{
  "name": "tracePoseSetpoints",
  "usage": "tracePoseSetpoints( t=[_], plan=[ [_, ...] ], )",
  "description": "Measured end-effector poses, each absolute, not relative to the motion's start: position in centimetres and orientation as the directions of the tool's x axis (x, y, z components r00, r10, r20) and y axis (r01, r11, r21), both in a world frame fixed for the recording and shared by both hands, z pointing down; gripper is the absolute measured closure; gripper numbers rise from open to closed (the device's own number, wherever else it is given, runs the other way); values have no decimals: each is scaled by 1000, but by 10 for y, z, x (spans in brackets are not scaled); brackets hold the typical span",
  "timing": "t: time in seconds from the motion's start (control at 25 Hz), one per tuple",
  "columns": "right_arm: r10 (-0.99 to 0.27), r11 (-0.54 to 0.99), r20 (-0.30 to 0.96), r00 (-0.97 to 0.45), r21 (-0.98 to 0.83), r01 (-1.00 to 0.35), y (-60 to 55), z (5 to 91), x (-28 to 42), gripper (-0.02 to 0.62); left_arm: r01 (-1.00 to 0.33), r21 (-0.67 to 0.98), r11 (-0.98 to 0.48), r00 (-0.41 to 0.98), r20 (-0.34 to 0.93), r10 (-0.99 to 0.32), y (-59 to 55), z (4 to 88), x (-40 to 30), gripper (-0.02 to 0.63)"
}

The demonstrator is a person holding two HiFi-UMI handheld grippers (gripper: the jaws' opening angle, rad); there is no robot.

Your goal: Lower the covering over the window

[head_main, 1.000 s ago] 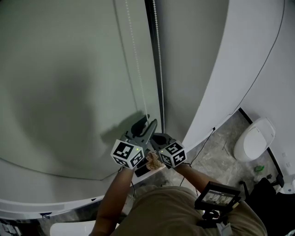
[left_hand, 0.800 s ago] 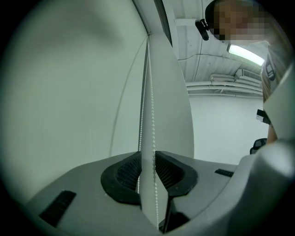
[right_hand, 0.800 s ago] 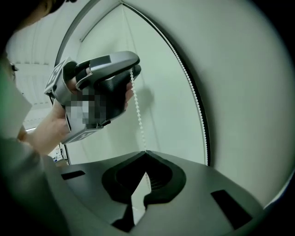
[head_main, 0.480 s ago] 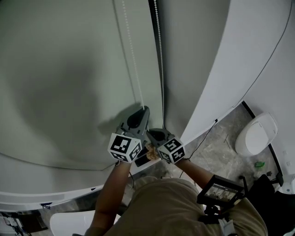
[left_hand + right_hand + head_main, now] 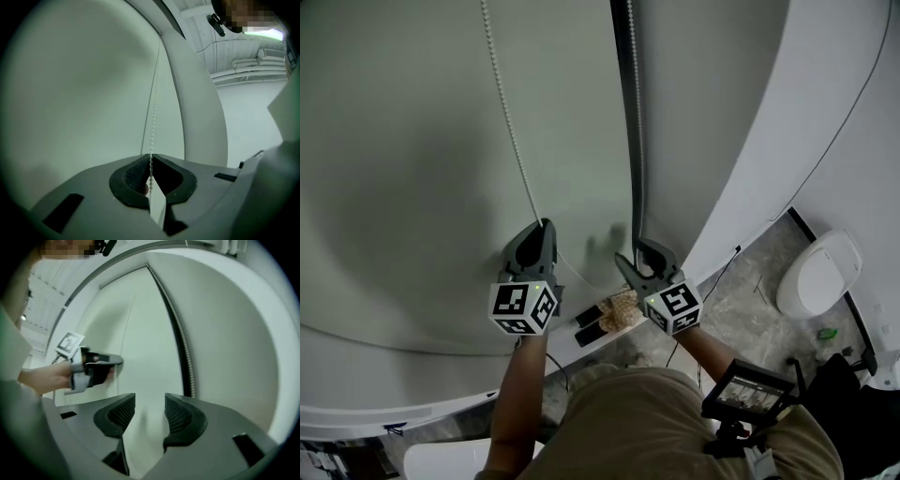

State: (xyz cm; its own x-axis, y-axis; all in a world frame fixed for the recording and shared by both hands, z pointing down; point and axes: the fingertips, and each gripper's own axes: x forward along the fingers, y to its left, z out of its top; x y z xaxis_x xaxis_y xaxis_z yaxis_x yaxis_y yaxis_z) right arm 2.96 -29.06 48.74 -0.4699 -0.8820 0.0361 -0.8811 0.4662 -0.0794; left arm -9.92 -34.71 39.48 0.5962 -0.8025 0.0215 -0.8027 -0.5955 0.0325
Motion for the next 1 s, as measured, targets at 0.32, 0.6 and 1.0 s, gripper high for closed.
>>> tracePoseSetpoints(
  t=[0.32,0.6,1.0],
  plan=[
    [-985,154,47,-168,-210,-965,-323,464,101,417,-817,-5,-576,576,28,-817,-362,386,-83,578],
    [-996,36,74,-54,-225,-974,-338,471,127,465,-799,-30,-600,599,35,-800,-370,375,-62,578],
    [-995,97,12,-101,-182,-978,-356,437,129,560,-761,-35,-648,646,45,-762,-377,354,-42,578]
  ],
)
